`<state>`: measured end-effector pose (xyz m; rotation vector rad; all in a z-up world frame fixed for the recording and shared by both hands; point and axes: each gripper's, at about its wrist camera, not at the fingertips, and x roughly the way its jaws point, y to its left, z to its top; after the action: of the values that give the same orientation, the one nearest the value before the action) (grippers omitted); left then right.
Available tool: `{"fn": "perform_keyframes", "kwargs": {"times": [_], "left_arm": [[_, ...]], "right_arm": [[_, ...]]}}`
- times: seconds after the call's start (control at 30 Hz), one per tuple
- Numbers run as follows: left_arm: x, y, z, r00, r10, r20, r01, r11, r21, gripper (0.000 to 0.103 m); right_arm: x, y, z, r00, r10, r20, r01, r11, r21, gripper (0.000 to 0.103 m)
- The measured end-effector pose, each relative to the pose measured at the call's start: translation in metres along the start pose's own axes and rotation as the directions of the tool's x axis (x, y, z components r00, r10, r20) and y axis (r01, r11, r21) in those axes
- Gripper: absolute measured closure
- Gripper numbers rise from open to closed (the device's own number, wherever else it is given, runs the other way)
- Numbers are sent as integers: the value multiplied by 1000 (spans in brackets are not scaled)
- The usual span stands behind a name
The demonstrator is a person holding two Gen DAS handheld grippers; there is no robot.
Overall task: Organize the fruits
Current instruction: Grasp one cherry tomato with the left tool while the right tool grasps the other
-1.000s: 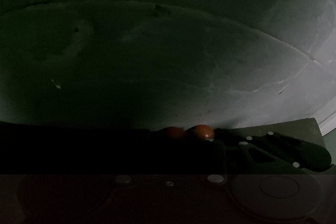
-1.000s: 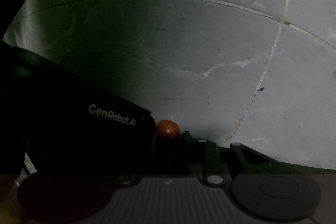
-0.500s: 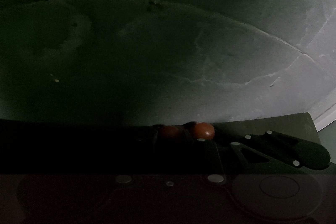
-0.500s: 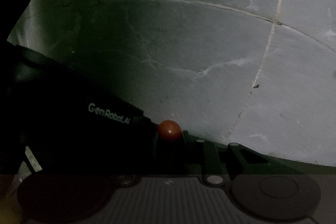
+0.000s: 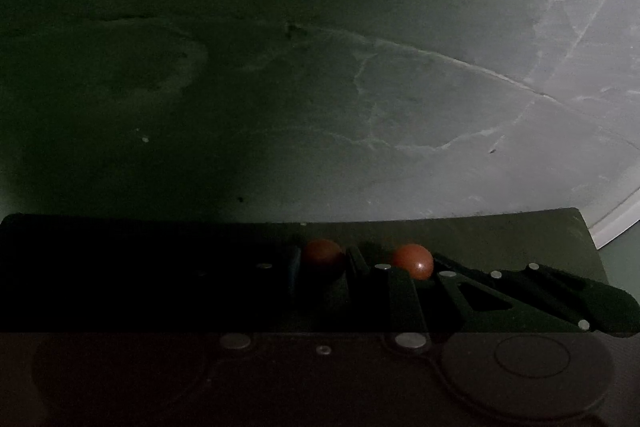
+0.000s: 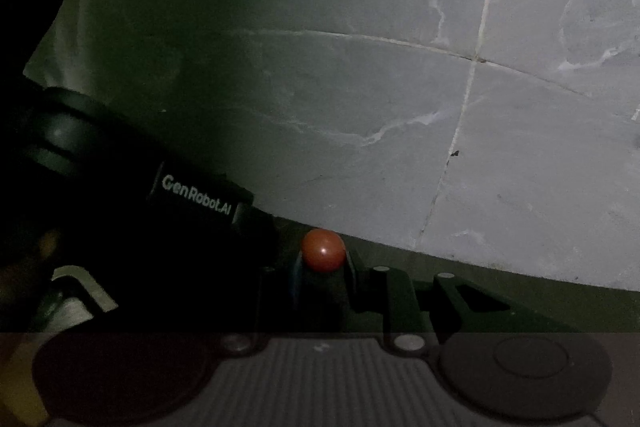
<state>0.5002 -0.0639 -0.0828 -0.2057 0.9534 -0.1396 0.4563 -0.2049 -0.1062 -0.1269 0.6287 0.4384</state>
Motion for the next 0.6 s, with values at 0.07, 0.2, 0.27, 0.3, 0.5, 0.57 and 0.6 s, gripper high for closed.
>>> {"fn": "perform_keyframes", "kwargs": {"times": [0.07,0.2,0.27,0.3,0.5,0.57,0.6], "left_arm": [[-5,-1,-2,1000,0,4,0,1000,2,78],[-16,-2,-7,1000,1,9,-1,1000,3,78],[-20,-3,-9,1000,2,11,-2,1000,3,78],[-22,-3,-10,1000,2,12,-2,1000,3,78],[-26,-6,-22,1000,4,10,-4,1000,6,78],[-29,-5,-26,1000,5,7,-5,1000,5,78],[-30,-5,-28,1000,5,5,-5,1000,5,78]], "right_arm": [[-2,1,-3,1000,1,3,-1,1000,3,78],[-13,2,-10,1000,-2,8,1,1000,9,78],[-19,4,-13,1000,-4,11,4,1000,13,78],[-22,5,-15,1000,-5,12,5,1000,15,78],[-27,8,-18,1000,-13,15,12,1000,28,78],[-31,10,-20,1000,-16,15,15,999,34,78],[-29,11,-19,1000,-16,14,15,999,38,78]]}}
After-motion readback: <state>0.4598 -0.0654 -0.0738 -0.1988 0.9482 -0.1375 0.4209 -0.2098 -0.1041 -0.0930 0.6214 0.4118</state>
